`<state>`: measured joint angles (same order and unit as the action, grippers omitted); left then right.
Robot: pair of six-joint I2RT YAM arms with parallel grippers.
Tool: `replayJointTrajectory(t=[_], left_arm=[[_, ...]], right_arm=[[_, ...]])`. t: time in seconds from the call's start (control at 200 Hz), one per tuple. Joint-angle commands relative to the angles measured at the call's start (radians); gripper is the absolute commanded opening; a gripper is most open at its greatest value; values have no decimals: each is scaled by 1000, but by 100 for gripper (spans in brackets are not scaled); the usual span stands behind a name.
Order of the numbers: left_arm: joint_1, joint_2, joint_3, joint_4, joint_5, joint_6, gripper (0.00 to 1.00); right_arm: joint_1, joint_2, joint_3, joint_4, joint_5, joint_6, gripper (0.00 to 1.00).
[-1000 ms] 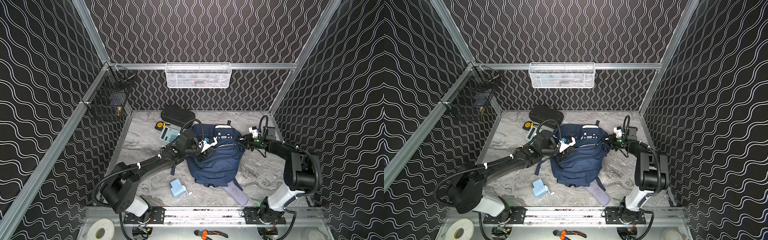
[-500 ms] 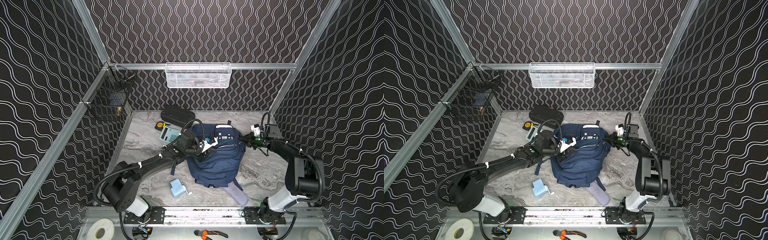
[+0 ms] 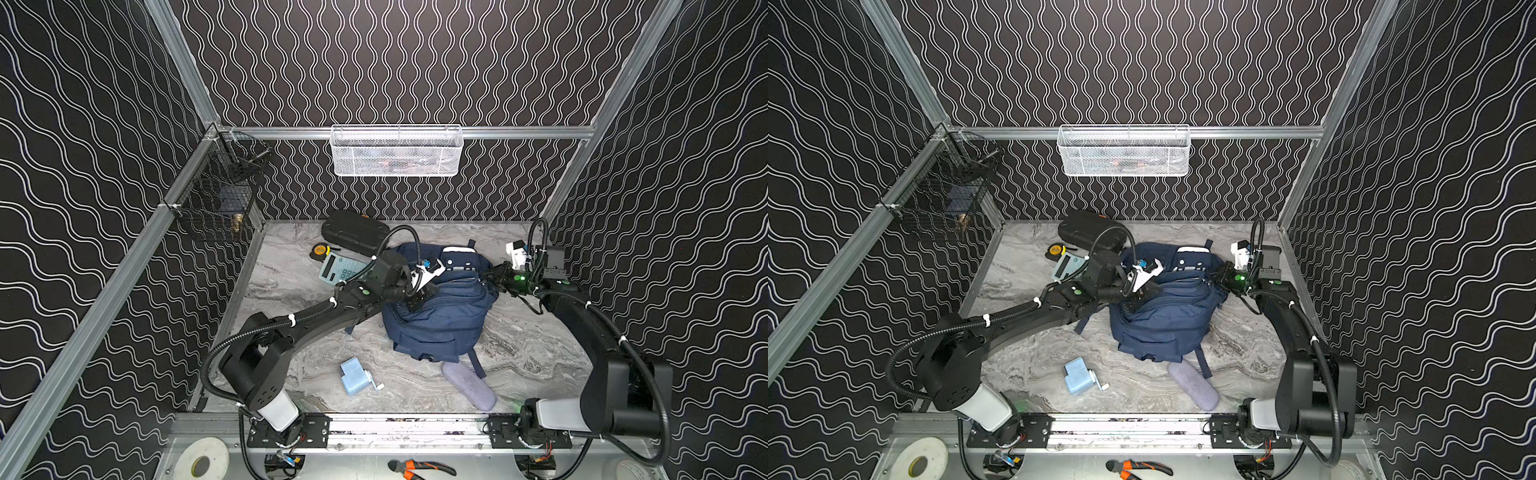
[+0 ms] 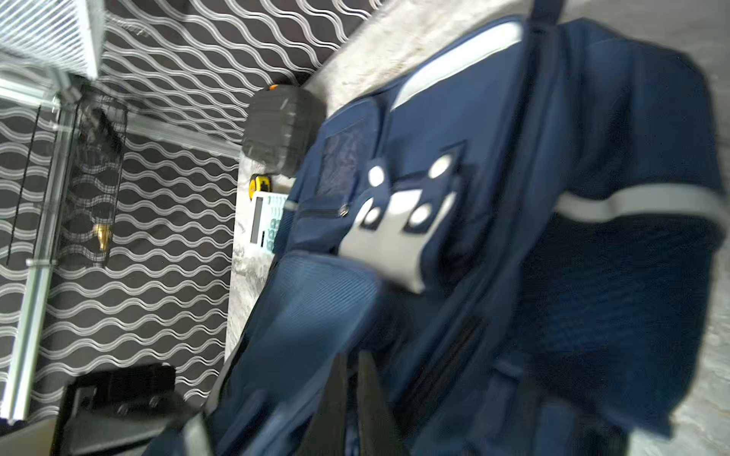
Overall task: Pack books, pencil case, and school supplies into a backpack
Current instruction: Unzip the student bag at the center of the table.
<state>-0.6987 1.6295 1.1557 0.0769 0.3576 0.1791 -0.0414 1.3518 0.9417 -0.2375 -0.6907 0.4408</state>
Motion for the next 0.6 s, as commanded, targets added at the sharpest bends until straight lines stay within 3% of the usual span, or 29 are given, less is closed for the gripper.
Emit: replayJointTrajectory(t=[0.0, 0.335, 0.515, 0.596], left_arm=[[-33, 24, 61, -4, -170, -71, 0], [-55, 236, 378, -407, -347, -299, 0], [-54, 286, 470, -534, -366, -351, 0], [-50, 298, 514, -594, -356, -384, 0]], right_arm=[[15, -62, -18, 43, -79, 30, 0], [41, -237, -48, 85, -76, 53, 0], [37, -257, -25, -20, 35, -85, 0], [39, -260, -33, -6, 6, -115, 0]])
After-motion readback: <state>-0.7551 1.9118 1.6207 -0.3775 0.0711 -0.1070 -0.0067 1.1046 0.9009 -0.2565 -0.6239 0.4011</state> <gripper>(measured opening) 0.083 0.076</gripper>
